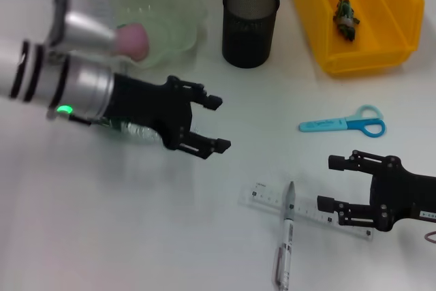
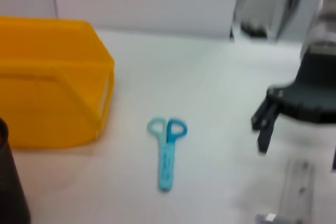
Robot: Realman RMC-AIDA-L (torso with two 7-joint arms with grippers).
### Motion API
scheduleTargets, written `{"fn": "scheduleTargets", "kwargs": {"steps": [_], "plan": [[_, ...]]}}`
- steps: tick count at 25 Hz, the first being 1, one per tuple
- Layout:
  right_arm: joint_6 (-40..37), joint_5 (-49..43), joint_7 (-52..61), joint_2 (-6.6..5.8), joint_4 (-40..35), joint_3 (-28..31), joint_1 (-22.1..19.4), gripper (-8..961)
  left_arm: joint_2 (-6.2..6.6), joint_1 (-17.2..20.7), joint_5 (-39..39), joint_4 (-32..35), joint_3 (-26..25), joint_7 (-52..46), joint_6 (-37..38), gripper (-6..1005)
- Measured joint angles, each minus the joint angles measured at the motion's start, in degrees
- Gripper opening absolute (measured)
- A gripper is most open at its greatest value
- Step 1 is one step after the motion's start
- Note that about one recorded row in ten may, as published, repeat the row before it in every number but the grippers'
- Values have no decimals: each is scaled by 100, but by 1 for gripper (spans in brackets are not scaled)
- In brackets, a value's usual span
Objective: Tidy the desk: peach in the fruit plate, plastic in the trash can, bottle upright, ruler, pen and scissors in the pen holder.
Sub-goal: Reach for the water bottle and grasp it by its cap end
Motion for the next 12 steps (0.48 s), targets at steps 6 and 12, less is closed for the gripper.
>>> {"fn": "scheduleTargets", "kwargs": {"steps": [6, 12], "plan": [[195, 0, 133, -13, 80, 0, 15, 789, -157, -547, 1323, 652, 397, -716, -121, 807], [319, 0, 348, -28, 72, 1, 61, 790, -189, -860, 2279, 1067, 1145, -1352, -289, 805]]}}
